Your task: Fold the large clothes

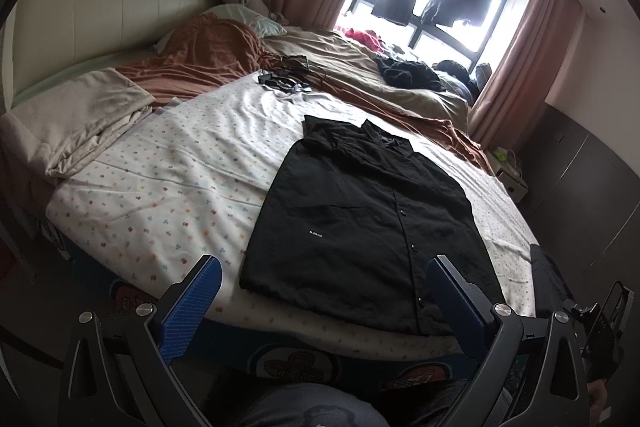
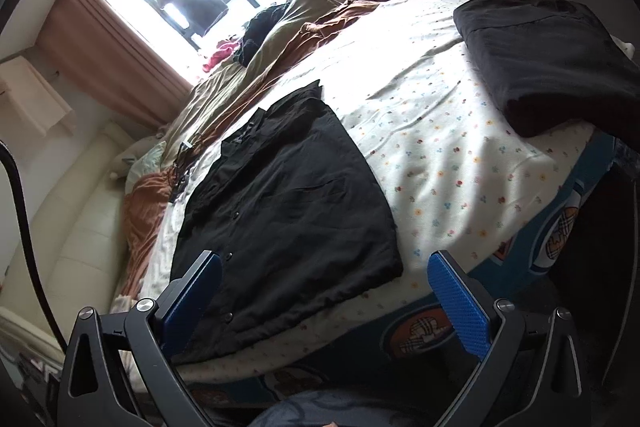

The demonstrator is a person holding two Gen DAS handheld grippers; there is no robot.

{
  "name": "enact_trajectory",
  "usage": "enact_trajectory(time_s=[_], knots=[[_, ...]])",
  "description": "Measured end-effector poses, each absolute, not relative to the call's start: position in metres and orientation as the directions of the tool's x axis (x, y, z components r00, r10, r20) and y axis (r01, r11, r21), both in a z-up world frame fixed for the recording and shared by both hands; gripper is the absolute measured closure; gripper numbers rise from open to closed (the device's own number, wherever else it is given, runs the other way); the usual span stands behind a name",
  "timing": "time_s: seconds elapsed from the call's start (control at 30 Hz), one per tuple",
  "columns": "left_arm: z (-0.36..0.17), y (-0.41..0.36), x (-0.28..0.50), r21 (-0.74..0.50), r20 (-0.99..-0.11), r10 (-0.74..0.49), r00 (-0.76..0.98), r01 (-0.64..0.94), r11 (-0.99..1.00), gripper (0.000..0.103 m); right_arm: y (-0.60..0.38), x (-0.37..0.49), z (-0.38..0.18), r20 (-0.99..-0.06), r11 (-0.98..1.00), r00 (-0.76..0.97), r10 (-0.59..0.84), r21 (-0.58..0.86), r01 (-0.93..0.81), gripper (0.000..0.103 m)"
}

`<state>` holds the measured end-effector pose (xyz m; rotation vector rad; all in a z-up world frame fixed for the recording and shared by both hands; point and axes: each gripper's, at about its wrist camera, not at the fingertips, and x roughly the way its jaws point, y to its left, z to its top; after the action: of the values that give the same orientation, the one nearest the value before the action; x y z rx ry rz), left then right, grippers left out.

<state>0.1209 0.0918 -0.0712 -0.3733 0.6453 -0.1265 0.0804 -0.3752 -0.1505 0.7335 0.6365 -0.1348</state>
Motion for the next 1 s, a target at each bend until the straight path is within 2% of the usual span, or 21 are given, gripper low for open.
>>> enact_trajectory(time_s=[0.3, 0.4, 0.47, 0.63, 0.67, 1.0], knots=[[-0.085, 0.109, 0.095, -0.409, -0.577, -0.267, 0.772, 0.010, 0.913, 0.002, -0.394, 0.048, -0.169, -0.569, 0.723, 0.806, 0.164, 0.625, 0.295, 0.000], [-0.092, 0.116, 0.092, -0.430, -0.578, -0.276, 0.768, 0.001, 0.903, 0.005, -0.398, 0.044, -0.177, -0.554, 0.702, 0.809, 0.193, 0.654, 0.280, 0.001], [-0.098, 0.120, 0.094, -0.459, -0.577, -0.303, 0.758, 0.006, 0.889, 0.014, -0.400, 0.045, -0.180, -0.546, 0.694, 0.813, 0.203, 0.666, 0.274, 0.002], [-0.123, 0.135, 0.109, -0.529, -0.605, -0.347, 0.717, -0.037, 0.848, 0.027, -0.403, 0.065, -0.196, -0.549, 0.659, 0.795, 0.259, 0.702, 0.270, 0.019], [-0.128, 0.138, 0.115, -0.547, -0.609, -0.358, 0.708, -0.048, 0.835, 0.030, -0.403, 0.070, -0.200, -0.549, 0.654, 0.791, 0.268, 0.707, 0.270, 0.019], [-0.161, 0.148, 0.167, -0.594, -0.632, -0.391, 0.669, -0.094, 0.799, 0.033, -0.398, 0.124, -0.236, -0.579, 0.632, 0.745, 0.332, 0.723, 0.279, 0.034]])
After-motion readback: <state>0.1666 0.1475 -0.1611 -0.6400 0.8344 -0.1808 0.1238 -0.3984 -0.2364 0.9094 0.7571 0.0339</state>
